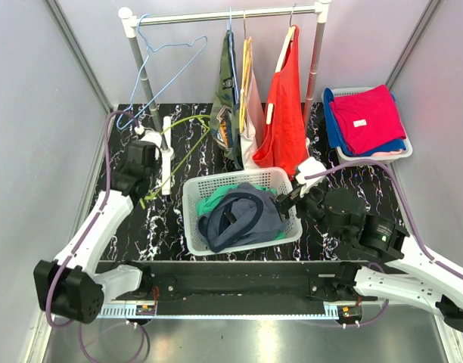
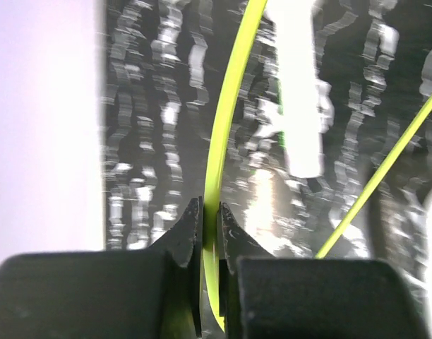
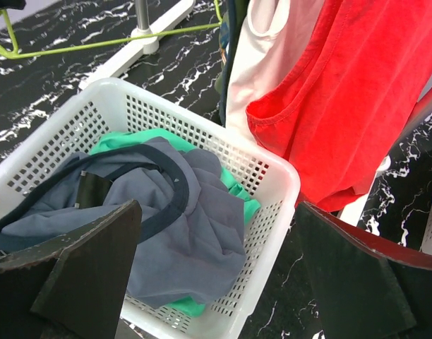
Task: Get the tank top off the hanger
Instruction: Pick up the hanger at the center of the board.
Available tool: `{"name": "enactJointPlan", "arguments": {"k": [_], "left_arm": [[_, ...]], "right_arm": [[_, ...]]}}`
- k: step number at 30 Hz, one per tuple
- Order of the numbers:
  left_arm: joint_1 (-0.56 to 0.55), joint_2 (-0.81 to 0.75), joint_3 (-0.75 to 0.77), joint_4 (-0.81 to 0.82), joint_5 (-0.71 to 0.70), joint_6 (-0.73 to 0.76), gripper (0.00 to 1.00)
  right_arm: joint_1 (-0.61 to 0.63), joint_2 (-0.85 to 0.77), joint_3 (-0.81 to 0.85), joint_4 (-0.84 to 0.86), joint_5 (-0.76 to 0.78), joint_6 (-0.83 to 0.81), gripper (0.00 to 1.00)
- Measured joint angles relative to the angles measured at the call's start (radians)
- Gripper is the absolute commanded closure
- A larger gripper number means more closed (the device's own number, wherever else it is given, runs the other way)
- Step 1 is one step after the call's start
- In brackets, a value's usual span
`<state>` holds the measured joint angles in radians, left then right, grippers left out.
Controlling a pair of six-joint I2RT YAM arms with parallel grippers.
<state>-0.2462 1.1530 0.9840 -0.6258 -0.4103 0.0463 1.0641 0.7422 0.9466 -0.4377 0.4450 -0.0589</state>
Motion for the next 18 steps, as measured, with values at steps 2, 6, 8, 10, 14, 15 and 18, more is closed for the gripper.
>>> {"name": "enactJointPlan", "arguments": {"k": [2, 6, 8, 10, 14, 15, 18], "left_arm": [[0.002, -0.042, -0.029, 0.032, -0.061, 0.059, 1.00], [0.004, -0.117, -0.097, 0.105, -0.153, 0.182, 1.00], [0.004, -0.159, -0.137, 0.146, -0.195, 0.256, 1.00], [0.006, -0.209, -0.173, 0.181, -0.220, 0.335, 1.00], [0.009, -0.359, -0.204, 0.183, -0.202, 0.463, 1.00], [0.009, -0.401, -0.205, 0.178, -0.188, 0.485, 1.00], [0.011, -0.579, -0.205, 0.154, -0.107, 0.576, 1.00]], "right_arm": [[0.000, -0.015, 0.000, 0.000, -0.003, 0.005, 0.00], [0.000, -0.043, 0.001, -0.001, -0.004, 0.016, 0.00], [0.000, -0.059, 0.001, -0.001, -0.008, 0.023, 0.00], [0.000, -0.074, 0.001, -0.002, -0.014, 0.031, 0.00], [0.000, -0.100, 0.002, -0.002, -0.022, 0.035, 0.00], [0.000, -0.105, 0.003, -0.005, -0.026, 0.034, 0.00], [0.000, -0.109, 0.020, -0.016, -0.056, 0.029, 0.00]]}}
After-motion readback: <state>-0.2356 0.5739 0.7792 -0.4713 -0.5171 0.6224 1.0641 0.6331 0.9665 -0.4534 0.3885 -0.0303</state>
